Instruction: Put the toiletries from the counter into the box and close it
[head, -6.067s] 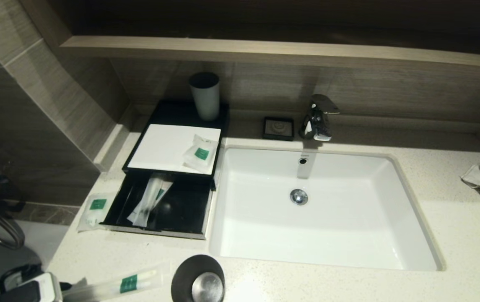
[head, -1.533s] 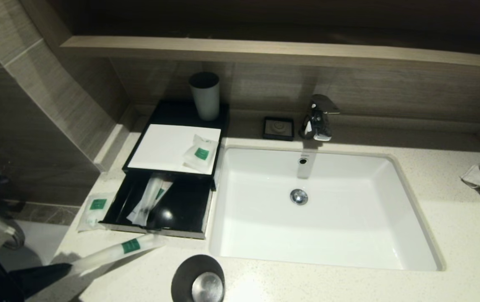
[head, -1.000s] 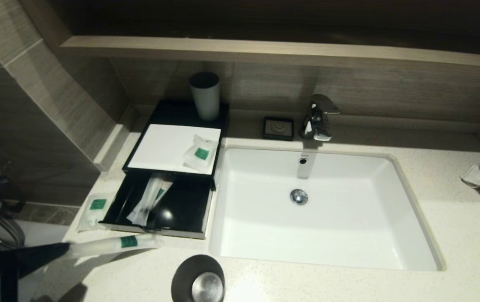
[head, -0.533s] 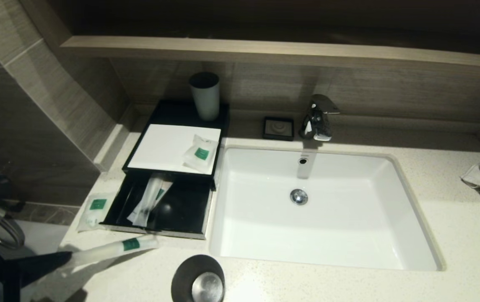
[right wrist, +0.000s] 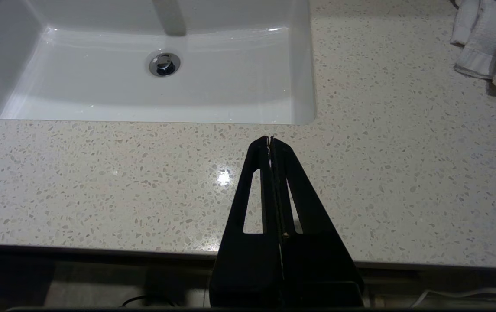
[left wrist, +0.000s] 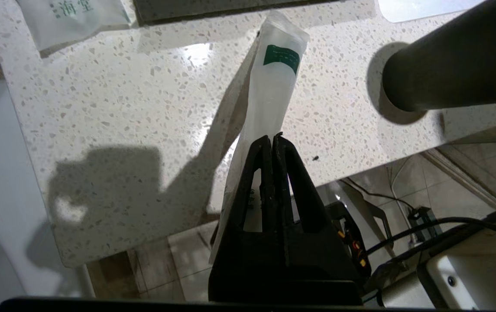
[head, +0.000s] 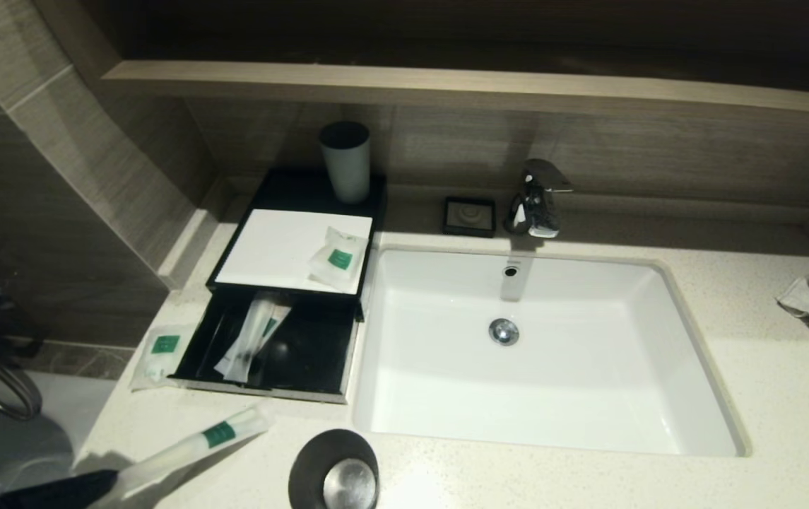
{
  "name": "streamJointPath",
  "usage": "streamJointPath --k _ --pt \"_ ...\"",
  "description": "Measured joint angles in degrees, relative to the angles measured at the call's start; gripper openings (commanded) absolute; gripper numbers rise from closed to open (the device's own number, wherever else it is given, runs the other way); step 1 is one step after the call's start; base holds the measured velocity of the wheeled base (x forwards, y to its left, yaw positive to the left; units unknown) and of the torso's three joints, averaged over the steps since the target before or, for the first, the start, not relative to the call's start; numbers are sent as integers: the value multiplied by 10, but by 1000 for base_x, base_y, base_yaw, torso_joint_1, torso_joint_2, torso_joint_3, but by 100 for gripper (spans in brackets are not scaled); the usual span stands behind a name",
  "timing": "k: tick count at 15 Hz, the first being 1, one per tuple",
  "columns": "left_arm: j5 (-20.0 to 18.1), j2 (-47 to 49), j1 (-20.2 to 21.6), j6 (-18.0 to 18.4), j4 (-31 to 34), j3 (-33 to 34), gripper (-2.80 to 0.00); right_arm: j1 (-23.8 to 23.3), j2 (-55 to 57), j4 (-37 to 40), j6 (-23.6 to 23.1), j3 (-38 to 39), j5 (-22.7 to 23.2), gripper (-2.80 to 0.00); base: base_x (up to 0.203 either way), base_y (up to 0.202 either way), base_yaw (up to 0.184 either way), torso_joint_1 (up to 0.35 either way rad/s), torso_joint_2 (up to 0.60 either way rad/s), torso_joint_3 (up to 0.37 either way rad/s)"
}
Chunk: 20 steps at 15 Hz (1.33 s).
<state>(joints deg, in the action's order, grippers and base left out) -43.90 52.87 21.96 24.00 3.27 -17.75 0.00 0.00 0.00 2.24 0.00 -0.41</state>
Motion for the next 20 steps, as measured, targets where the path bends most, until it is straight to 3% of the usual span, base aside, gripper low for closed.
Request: streamJointPath --k 5,9,12,17,20 --pt "1 -89 0 -2 85 3 -280 0 0 0 0 0 0 -280 0 0 0 0 0 0" --pt "6 -136 0 -9 110 -5 -280 0 0 0 0 0 0 -280 0 0 0 0 0 0" --pt "6 -138 0 -48 105 -30 -280 0 0 0 0 0 0 -280 0 0 0 0 0 0" --pt "1 -108 0 -142 103 -102 -280 0 0 0 0 0 0 -280 0 0 0 0 0 0" --pt "-1 -102 -1 -165 104 -113 -280 0 0 0 0 0 0 -280 0 0 0 0 0 0"
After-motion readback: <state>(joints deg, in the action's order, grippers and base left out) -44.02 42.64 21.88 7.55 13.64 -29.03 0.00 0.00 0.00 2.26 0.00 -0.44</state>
